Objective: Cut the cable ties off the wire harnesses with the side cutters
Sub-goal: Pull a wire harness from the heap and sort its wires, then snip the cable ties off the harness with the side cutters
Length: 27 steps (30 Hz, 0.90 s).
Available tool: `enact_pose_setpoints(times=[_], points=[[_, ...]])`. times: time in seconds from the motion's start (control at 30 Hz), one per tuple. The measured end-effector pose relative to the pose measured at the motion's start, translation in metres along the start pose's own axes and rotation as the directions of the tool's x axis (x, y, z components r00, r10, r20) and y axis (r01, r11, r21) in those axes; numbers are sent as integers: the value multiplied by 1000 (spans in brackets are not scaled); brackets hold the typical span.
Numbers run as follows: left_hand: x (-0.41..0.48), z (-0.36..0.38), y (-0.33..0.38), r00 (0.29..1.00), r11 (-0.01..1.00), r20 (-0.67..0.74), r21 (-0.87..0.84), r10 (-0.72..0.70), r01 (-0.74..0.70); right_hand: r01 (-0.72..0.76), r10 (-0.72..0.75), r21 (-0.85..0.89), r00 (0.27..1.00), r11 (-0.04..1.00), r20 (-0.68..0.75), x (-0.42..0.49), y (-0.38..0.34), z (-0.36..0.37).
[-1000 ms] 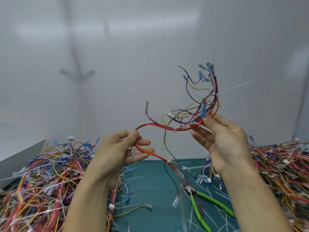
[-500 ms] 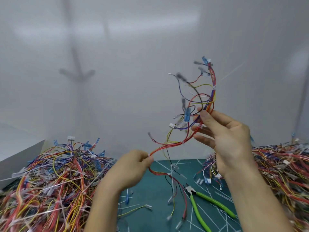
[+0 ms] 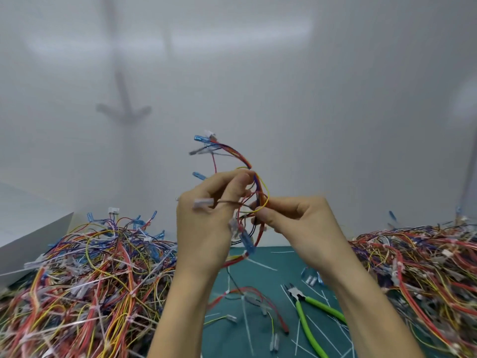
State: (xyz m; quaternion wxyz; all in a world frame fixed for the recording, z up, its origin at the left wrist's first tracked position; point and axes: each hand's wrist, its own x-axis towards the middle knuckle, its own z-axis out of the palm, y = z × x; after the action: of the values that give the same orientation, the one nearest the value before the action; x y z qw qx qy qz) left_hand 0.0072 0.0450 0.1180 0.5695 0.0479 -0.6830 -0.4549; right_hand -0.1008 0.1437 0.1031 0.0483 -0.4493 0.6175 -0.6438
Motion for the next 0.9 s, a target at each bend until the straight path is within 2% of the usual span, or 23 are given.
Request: enact_pose_setpoints(times=[0.13,0.23,0.3,0.37,0.47,0.53,0.57,0.63,0.7,0.77,0.9], points=[[1,-2,-10,989,989,-28,-22,-144,144,6,-1,-101,999,995,44,0,2,4],[1,-3,-17,982,983,45,15,-184,184,47,-31,-188,996,981,85,-2,3,10],[1,-3,-20,978,978,51,-22,-204,206,73,-37,-285,991,956,130,-3,3,11],[1,-3,-23,968,960,-4,-121,-253,251,42,5,-295,987,955,158,-3,2,7],[3,-5,-26,948,921,-77,-271,-310,280,-80,87,-176,996,981,32,2,6,-8],[4,-9,-26,946,912,-52,-288,-321,293,-154,139,-296,988,943,-71,5,14,-20],[5,-10,-26,950,919,-32,-265,-311,292,-199,180,-443,980,874,-86,5,21,-24],[4,-12,-26,959,939,6,-198,-284,279,-238,315,-757,948,609,-45,6,37,-29],[3,-12,-26,963,950,39,-161,-266,269,-216,488,-904,873,368,-10,5,51,-29],[2,-11,-26,963,953,74,-144,-258,266,-176,598,-955,802,238,1,2,58,-25],[1,-7,-26,956,953,137,-118,-261,277,-108,699,-988,715,110,-1,-4,75,-18]])
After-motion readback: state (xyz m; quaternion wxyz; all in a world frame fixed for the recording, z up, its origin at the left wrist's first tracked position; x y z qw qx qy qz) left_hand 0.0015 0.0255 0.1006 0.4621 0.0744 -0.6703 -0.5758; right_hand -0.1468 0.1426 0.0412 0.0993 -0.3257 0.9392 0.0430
